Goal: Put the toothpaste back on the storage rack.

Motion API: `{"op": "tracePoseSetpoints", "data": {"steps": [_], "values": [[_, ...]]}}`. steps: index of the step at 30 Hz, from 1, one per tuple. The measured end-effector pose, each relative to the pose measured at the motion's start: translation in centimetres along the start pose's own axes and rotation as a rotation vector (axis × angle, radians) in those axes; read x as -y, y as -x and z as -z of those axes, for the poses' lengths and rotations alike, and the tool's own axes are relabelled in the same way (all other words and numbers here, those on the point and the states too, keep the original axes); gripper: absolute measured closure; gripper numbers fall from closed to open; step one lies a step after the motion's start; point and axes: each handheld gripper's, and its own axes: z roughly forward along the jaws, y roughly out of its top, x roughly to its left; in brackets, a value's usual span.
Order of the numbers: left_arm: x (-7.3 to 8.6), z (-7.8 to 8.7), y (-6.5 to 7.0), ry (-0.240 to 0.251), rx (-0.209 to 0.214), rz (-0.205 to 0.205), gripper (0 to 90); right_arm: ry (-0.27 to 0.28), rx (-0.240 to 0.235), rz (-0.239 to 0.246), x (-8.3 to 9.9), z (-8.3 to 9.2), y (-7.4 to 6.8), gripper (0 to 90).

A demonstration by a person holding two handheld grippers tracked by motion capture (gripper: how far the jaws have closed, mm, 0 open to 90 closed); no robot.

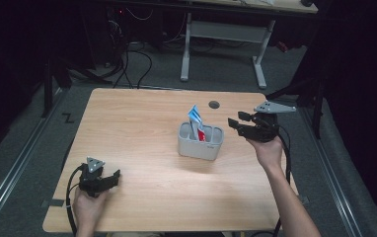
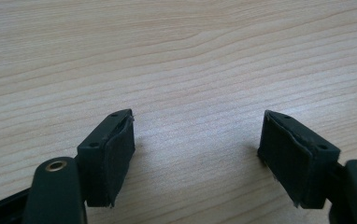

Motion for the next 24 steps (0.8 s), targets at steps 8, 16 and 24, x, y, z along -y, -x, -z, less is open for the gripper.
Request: {"op": "tracePoseSetpoints", "data": {"steps": [8,16,24], "values": [[0.0,0.0,0.0,-0.001,0.0,0.0,27.1,-0.005,0.01,-0.007,0.2,0.7,0.3,47.9],[0.0,0.0,0.0,-0.001,0.0,-0.001,27.1,-0.004,0.019,-0.02,0.9,1.5,0.7,48.9],[0.0,0.0,0.0,0.0,0.0,0.0,27.1,-0.004,0.037,-0.046,1.9,2.4,1.3,48.9]]}}
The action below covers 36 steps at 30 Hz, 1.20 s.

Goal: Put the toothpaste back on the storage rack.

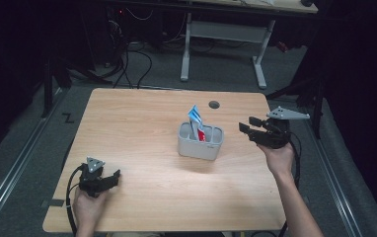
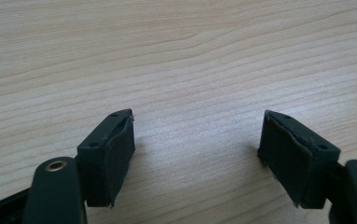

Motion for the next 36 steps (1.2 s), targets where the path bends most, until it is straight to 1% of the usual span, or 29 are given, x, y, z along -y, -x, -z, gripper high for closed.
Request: {"op": "tracePoseSetpoints", "data": {"steps": [5,11,12,22,33,36], "values": [[0.0,0.0,0.0,0.0,0.0,0.0,27.1,0.013,0.002,-0.017,0.5,0.7,0.5,48.9],[0.0,0.0,0.0,0.0,0.0,0.0,27.0,0.015,0.007,-0.024,0.8,1.1,0.7,48.9],[0.0,0.0,0.0,-0.001,0.0,0.0,27.0,0.013,0.01,-0.032,1.0,1.3,0.7,48.9],[0.0,0.0,0.0,-0.001,0.0,-0.001,27.0,0.015,0.019,-0.052,2.1,1.8,1.1,48.8],[0.0,0.0,0.0,-0.001,0.0,-0.001,27.0,0.015,0.023,-0.064,2.9,2.2,1.4,48.6],[0.0,0.0,0.0,-0.001,0.0,-0.001,27.0,0.016,0.026,-0.058,3.0,2.3,1.5,48.7]]}}
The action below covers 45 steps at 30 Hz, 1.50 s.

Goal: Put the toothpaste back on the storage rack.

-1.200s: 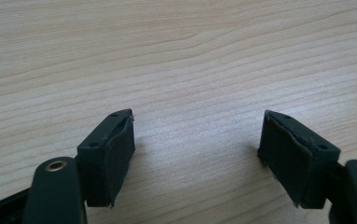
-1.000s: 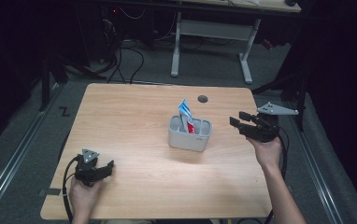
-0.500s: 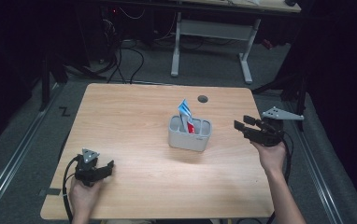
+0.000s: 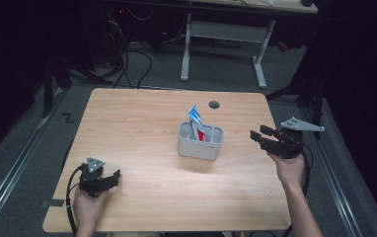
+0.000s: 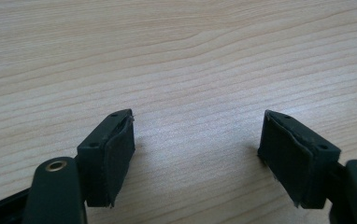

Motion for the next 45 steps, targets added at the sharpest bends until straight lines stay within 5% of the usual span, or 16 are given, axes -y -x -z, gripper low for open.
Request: {"op": "tracePoseSetpoints", "data": {"steps": [45], "values": [[0.0,0.0,0.0,0.0,-0.003,0.006,27.4,-0.049,-0.028,-0.098,6.9,-3.6,0.6,51.2]]}}
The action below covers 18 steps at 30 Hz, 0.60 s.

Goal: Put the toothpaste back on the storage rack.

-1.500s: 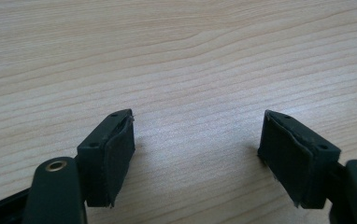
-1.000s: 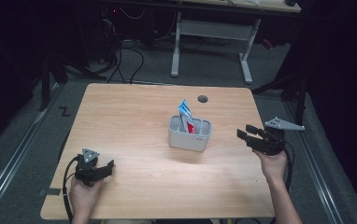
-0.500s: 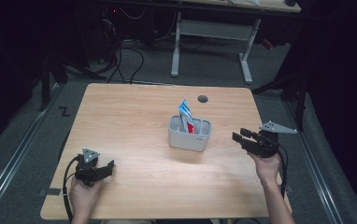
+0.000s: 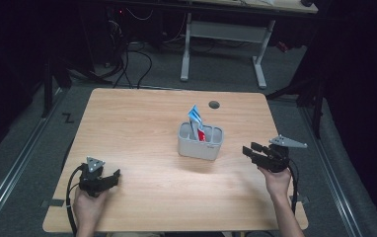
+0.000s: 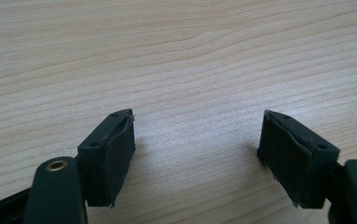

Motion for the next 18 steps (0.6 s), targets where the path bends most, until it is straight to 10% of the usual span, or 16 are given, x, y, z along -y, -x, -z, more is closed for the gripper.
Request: {"op": "tracePoseSetpoints", "data": {"steps": [18], "values": [[0.1,0.1,-0.1,0.005,0.003,0.011,27.1,-0.066,0.028,0.0,2.5,-1.4,0.1,53.4]]}}
